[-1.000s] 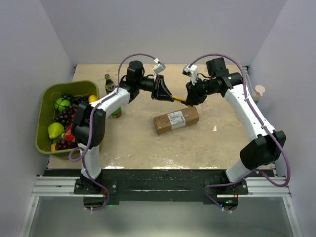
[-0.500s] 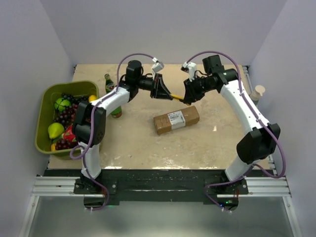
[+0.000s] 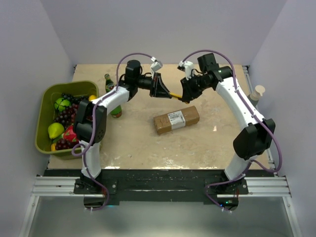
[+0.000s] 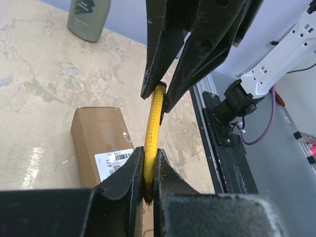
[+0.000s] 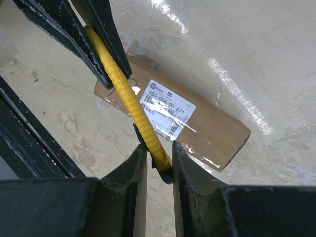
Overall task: Unpack the express box
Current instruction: Pick up the knife from the center of the board.
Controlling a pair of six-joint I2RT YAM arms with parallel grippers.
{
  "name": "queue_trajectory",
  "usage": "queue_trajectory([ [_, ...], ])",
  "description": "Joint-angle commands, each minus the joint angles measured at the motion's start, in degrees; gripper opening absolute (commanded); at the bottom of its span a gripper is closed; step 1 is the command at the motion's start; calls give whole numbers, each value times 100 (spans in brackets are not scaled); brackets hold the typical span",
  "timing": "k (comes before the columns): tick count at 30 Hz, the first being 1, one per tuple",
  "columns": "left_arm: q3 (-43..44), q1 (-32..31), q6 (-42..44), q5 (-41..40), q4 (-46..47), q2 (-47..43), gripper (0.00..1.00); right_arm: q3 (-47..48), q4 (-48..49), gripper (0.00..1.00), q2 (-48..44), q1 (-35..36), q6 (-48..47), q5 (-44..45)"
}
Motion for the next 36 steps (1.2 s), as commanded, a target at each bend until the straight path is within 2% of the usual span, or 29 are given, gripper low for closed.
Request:
queue_trajectory([
  [1,493,-774,-502,685,536,-193,0,309,2072,24,350,411,672,-138],
  [10,608,-862,-599,790,623,-87,0,696,2116,28,614,420,690,-357],
  [19,616,-871,-1213,1018,1343,44,0,653,1905,28,606,447,181,-1060],
  [24,494,-696,-1487,1028,1696,-8,0,477,1624,28,377,368,-154,-885],
  [27,362,-695,-1496,896,1801,-61,0,292,1815,29,210,332,21,-797],
  [30,633,-905,-1504,957,1828,123,0,563,1992,28,438,420,390,-648],
  [36,898,-994,-1540,931,1907,229,0,890,1922,27,720,605,277,-559],
])
